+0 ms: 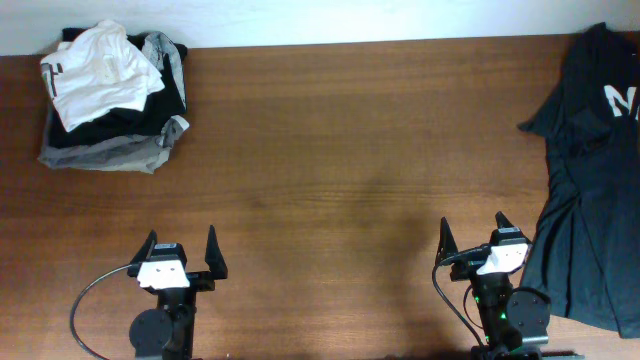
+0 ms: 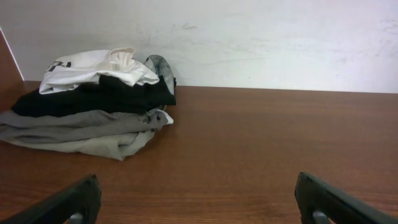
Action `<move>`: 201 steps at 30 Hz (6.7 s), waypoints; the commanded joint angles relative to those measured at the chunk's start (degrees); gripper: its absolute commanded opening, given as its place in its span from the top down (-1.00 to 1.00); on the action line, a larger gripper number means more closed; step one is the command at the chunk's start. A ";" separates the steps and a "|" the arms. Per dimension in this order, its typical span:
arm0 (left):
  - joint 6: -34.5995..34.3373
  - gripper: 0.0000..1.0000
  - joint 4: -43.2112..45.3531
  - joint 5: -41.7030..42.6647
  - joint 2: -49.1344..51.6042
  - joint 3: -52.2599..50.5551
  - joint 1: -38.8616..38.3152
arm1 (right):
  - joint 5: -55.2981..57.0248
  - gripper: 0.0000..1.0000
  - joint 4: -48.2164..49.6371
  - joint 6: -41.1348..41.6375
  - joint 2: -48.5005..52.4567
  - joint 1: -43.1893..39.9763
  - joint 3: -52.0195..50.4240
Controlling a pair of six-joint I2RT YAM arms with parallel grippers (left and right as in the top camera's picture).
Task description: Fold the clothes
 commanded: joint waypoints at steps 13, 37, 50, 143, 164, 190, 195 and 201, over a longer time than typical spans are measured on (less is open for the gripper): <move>1.31 -0.98 -0.02 0.66 -0.48 -0.52 0.28 | -0.33 -0.97 -0.33 -0.02 -0.39 -0.46 -0.26; 1.31 -0.98 -0.02 0.66 -0.48 -0.52 0.28 | -4.68 -0.97 3.06 1.38 -0.39 -0.44 -0.26; 1.31 -0.98 0.00 0.66 -0.48 -0.52 0.28 | -14.49 -0.97 20.37 7.02 3.98 -0.48 8.63; 1.31 -0.98 0.00 0.66 -0.48 -0.52 0.28 | -9.77 0.28 -30.95 4.79 134.70 -41.20 106.66; 1.31 -0.98 -0.02 0.68 -0.50 -0.52 0.28 | -12.92 0.92 -29.18 1.29 133.81 -39.71 105.50; 1.31 -0.98 0.00 0.66 -0.48 -0.52 0.28 | -33.55 0.92 -29.97 11.74 121.72 39.36 105.50; 1.31 -0.98 -0.02 0.66 -0.48 -0.52 0.28 | -31.36 0.07 -33.00 12.52 121.57 40.65 107.58; 1.31 -0.98 -0.02 0.66 -0.50 -0.52 0.28 | -3.65 -0.82 -48.24 12.55 111.71 37.55 114.16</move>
